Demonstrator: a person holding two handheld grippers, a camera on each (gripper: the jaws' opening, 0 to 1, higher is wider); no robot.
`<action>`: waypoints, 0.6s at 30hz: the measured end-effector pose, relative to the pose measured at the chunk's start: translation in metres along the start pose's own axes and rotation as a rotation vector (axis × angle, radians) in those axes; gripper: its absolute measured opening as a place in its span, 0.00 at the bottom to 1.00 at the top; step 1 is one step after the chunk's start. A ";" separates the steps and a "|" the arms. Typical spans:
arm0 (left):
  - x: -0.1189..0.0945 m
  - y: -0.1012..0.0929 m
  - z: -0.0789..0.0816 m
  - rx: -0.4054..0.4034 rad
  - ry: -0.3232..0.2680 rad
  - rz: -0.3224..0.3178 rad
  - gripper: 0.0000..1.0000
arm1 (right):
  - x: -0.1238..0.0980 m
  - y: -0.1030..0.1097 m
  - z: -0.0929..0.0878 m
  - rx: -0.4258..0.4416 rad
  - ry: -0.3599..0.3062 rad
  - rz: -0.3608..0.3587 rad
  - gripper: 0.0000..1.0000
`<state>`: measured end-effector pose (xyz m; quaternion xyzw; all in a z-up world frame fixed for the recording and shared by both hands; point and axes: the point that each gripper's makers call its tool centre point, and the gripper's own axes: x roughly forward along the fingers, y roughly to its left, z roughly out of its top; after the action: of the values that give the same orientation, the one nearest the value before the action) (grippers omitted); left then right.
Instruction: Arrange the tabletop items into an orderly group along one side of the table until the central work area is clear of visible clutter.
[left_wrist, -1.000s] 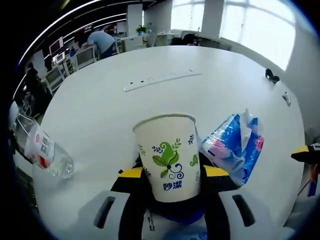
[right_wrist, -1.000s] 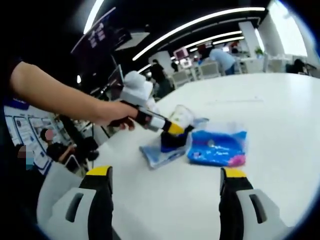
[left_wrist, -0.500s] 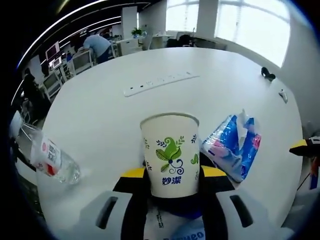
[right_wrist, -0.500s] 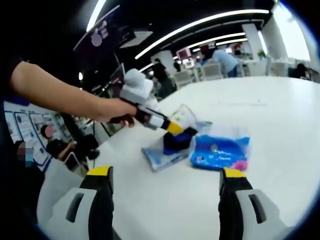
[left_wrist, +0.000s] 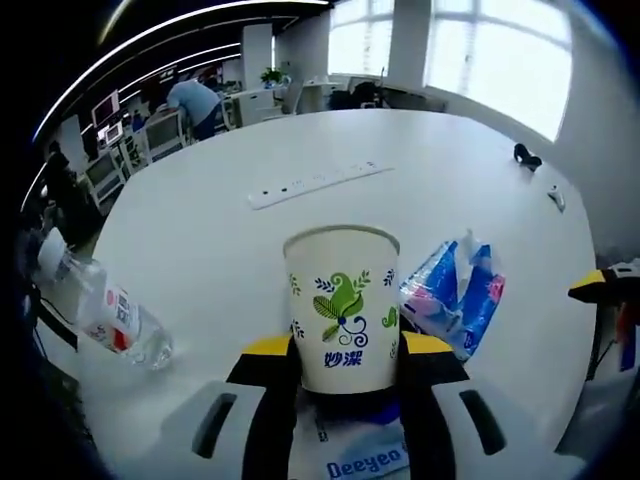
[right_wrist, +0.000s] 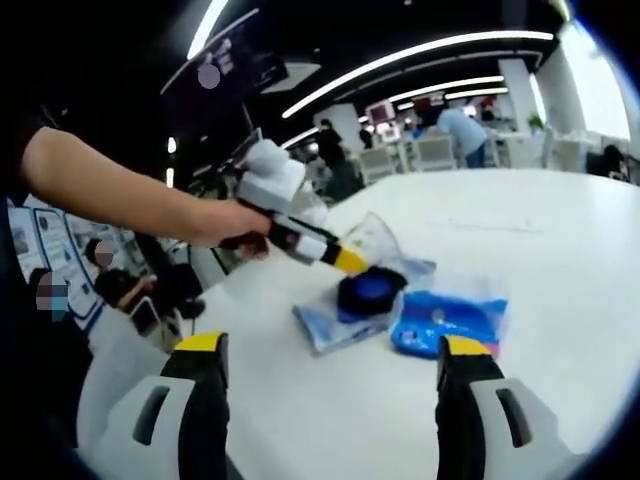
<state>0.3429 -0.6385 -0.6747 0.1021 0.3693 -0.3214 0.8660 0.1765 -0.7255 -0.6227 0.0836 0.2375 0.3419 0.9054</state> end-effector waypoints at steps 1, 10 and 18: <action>-0.002 -0.001 0.001 0.004 -0.007 -0.006 0.37 | 0.000 0.001 0.001 -0.003 -0.002 0.003 0.84; -0.017 -0.008 0.005 0.011 -0.050 -0.043 0.37 | -0.001 0.008 0.005 -0.036 0.000 0.016 0.79; -0.031 -0.008 0.000 0.029 -0.068 -0.052 0.37 | 0.000 0.023 0.013 -0.075 -0.006 0.048 0.71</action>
<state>0.3217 -0.6302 -0.6525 0.0941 0.3376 -0.3524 0.8678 0.1698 -0.7081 -0.6047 0.0566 0.2197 0.3720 0.9001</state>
